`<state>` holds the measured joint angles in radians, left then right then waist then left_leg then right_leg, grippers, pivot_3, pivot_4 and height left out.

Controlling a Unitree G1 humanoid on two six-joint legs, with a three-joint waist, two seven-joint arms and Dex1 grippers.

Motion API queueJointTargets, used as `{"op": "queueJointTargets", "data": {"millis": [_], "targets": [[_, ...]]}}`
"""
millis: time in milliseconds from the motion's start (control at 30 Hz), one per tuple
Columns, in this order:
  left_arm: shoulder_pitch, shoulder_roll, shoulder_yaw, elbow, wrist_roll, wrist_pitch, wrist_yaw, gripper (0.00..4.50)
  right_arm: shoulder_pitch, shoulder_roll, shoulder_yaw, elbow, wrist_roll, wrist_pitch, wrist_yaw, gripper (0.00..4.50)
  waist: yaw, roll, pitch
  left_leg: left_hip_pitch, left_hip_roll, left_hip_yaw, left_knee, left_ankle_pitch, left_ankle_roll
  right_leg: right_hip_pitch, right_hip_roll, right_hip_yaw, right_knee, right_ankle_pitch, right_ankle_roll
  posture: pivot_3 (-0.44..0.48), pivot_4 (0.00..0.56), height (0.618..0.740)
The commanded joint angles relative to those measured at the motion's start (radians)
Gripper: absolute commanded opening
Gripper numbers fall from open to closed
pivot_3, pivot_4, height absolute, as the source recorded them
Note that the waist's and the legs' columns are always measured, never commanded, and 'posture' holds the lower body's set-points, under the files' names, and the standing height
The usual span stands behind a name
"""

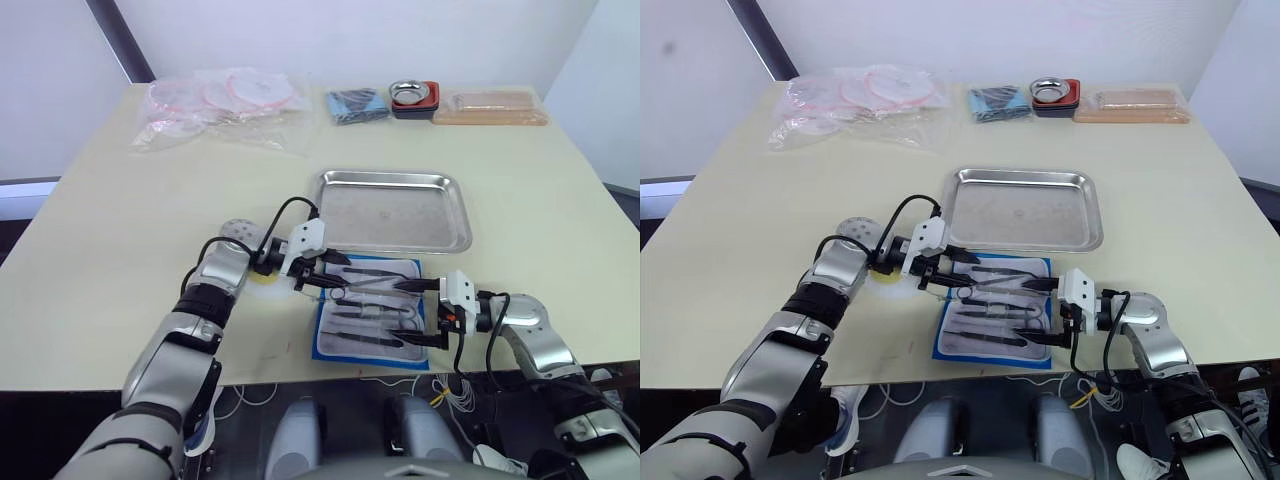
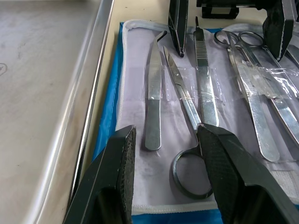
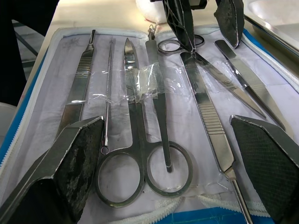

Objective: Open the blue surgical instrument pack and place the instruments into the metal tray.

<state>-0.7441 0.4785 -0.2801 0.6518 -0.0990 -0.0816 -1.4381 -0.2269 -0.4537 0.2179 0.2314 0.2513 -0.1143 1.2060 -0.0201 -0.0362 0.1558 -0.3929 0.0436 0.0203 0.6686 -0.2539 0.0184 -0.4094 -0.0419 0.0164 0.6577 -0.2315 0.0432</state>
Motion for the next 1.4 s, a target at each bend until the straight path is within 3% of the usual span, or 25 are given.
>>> {"op": "queueJointTargets", "data": {"millis": [33, 633, 733, 833, 1200, 1400], "targets": [[-0.012, -0.003, 0.004, 0.012, 0.018, 0.032, 0.018, 2.26, 0.034, 0.012, 0.041, 0.052, -0.042, 0.041, -0.016, 4.50, 0.000, 0.000, 0.000, 0.000, 0.000, 0.000, 0.000, 0.000, 0.000, 0.000, 0.000, 0.000, 0.000, 0.000, 0.000, 0.000, 0.150, 0.740], [-0.001, -0.010, -0.028, 0.016, 0.070, 0.017, 0.025, 2.26, 0.040, 0.021, 0.040, 0.047, -0.035, 0.037, -0.018, 4.50, 0.000, -0.001, -0.003, 0.000, 0.001, 0.000, 0.000, 0.000, 0.000, 0.000, 0.001, 0.000, 0.000, 0.000, 0.000, 0.000, 0.150, 0.740], [-0.005, -0.010, -0.026, 0.008, 0.070, 0.021, 0.025, 1.34, 0.041, 0.022, 0.042, 0.047, -0.038, 0.035, -0.019, 4.50, 0.000, -0.001, -0.004, 0.000, 0.001, 0.000, 0.000, 0.000, 0.000, 0.000, 0.001, 0.000, 0.000, 0.000, 0.000, 0.000, 0.150, 0.740], [-0.008, -0.006, -0.029, 0.008, 0.081, 0.014, 0.023, 0.14, 0.041, 0.019, 0.048, 0.050, -0.043, 0.035, -0.015, 4.50, 0.000, -0.001, -0.004, 0.000, 0.001, 0.000, 0.000, 0.000, 0.000, 0.000, 0.001, 0.000, 0.000, 0.000, 0.000, 0.000, 0.150, 0.740], [-0.020, 0.014, -0.032, -0.063, 0.100, 0.051, 0.015, 0.05, 0.048, 0.010, 0.062, 0.045, -0.061, 0.053, -0.008, 4.50, 0.000, -0.001, -0.005, 0.000, 0.001, 0.000, 0.000, 0.000, 0.000, 0.000, 0.001, 0.000, 0.000, 0.000, 0.000, 0.000, 0.150, 0.740], [-0.026, 0.057, -0.044, -0.225, 0.087, 0.246, -0.011, 0.05, 0.057, -0.007, 0.064, 0.022, -0.070, 0.107, -0.018, 4.50, 0.000, -0.001, -0.004, 0.000, 0.003, 0.000, 0.000, 0.000, 0.000, 0.000, 0.003, 0.000, 0.000, -0.001, -0.001, 0.000, 0.150, 0.740]]}}
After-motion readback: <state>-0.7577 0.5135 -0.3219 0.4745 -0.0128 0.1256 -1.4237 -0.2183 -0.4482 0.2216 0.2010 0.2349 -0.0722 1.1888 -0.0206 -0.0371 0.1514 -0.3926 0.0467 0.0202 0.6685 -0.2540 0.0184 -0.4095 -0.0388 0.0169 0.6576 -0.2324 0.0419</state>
